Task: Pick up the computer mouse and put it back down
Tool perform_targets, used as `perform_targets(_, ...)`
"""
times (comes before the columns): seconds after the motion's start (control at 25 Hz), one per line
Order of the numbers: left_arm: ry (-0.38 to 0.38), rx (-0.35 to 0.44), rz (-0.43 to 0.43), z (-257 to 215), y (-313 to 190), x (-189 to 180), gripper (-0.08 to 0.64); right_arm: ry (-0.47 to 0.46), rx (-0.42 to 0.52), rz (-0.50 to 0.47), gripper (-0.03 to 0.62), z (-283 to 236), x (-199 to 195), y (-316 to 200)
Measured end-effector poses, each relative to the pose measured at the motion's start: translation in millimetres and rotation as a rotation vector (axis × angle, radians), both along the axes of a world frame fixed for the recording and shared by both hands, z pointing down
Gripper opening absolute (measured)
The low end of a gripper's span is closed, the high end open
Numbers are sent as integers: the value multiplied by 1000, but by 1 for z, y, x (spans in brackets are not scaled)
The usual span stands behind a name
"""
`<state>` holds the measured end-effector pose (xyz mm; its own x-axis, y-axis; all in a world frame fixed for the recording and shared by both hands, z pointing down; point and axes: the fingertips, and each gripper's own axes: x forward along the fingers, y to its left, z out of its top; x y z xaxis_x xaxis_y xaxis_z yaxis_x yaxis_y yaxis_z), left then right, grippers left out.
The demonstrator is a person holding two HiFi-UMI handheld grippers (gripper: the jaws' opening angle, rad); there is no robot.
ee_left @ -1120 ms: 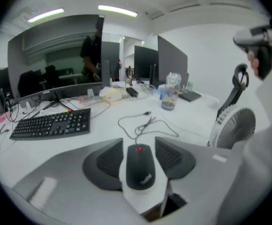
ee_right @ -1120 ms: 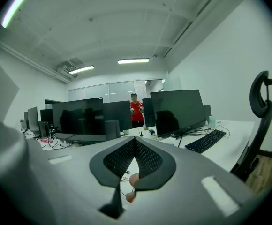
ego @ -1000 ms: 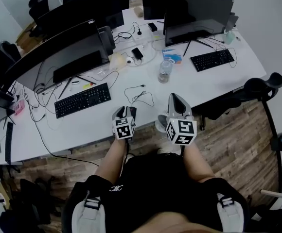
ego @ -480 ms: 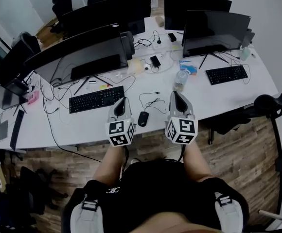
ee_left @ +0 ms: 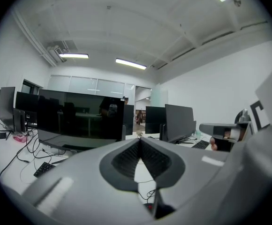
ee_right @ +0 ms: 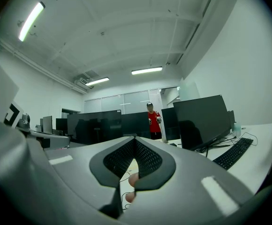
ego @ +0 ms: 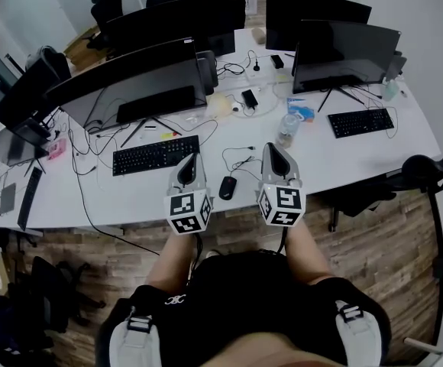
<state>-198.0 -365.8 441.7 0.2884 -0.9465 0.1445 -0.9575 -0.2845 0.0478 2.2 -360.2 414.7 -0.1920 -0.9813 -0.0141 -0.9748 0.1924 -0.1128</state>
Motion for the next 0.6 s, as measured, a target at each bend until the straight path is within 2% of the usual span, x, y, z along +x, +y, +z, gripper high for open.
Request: perform_targets(0.6, 22, -18, 4, 7, 4, -1, 55, 10, 10, 27, -2, -1, 0, 6)
